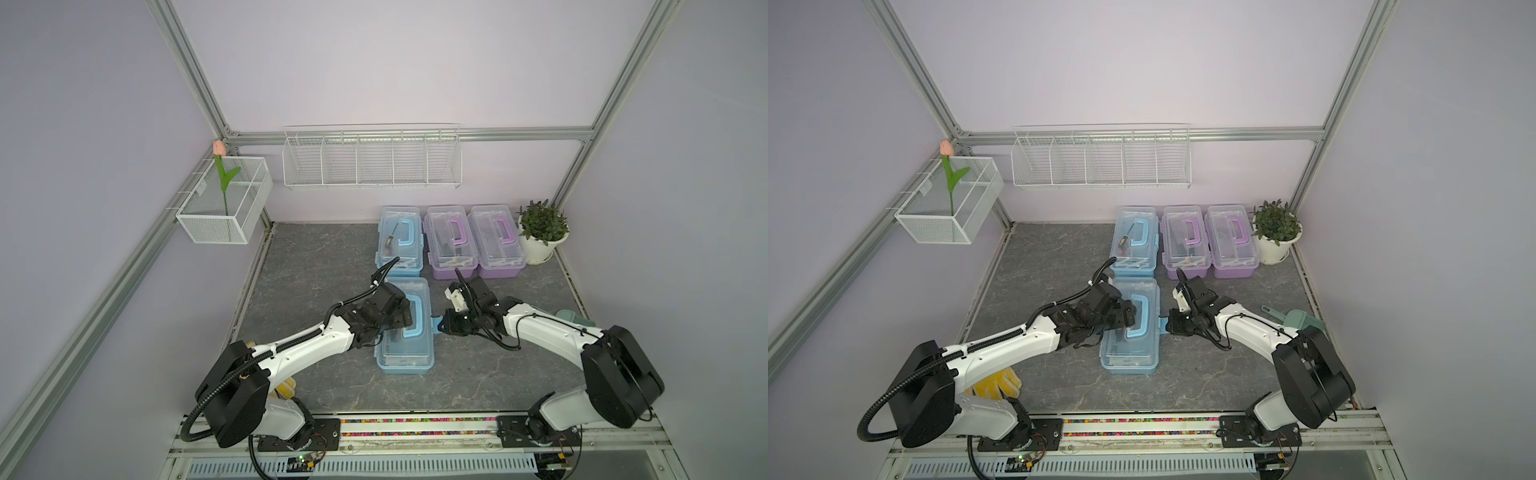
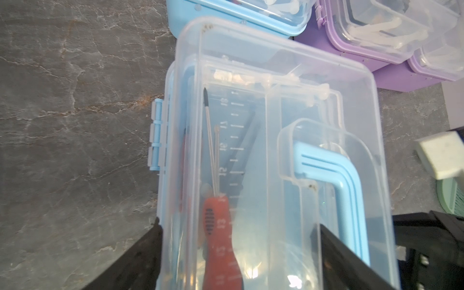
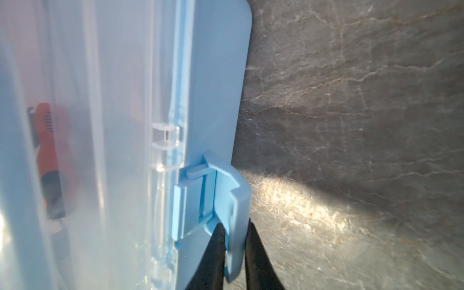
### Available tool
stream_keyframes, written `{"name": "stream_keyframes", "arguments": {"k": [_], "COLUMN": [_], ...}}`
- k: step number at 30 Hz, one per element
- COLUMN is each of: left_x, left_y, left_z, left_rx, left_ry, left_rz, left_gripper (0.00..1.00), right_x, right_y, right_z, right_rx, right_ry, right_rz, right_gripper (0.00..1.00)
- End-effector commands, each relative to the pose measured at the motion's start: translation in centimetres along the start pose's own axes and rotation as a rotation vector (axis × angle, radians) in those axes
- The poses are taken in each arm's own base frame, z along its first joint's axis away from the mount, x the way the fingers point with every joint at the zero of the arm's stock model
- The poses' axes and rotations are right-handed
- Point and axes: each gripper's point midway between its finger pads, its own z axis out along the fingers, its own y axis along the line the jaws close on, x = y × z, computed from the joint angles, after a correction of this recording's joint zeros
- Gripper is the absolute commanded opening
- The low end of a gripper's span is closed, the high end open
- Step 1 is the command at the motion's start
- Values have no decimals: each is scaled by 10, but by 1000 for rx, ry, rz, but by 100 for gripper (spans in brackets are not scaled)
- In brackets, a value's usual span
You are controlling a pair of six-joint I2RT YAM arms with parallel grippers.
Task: Close toolboxes
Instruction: Fasten the toolbox latch on the toolbox.
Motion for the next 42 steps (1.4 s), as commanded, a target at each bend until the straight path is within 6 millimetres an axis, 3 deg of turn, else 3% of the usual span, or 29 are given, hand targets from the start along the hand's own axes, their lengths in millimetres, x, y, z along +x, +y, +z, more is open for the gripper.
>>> {"name": "stream_keyframes", "arguments": {"k": [1,14,17,21,28,34,42], "left_x": [69,68,67,68,67,67,67], "left_y": [40,40,40,39,38,38,39], "left_z": [12,10,10,12,11,11,11], "left_rx": [-131,-130,-129,-131,-129,-130,-128], "left_ry": [240,237,237,242,241,240,240], "left_rz": [76,78,78,79,81,81,80], "left_gripper": [91,91,91,91,91,91,91], "right_x": [-5,-7,-6,-8,-7,-11,-13], "right_y": [5,19,30,39,41,44,43], "right_z": [-15,-42,-44,-47,-43,-45,-34], "right_rx": [-3,-57,-124,-192,-238,-252,-258], "right_ry": [-21,-66,-67,-83,-76,-92,-77], "right_rz": [-33,-69,-79,-67,-43,-40,-28], "right_gripper": [14,15,27,29,28,21,17]}}
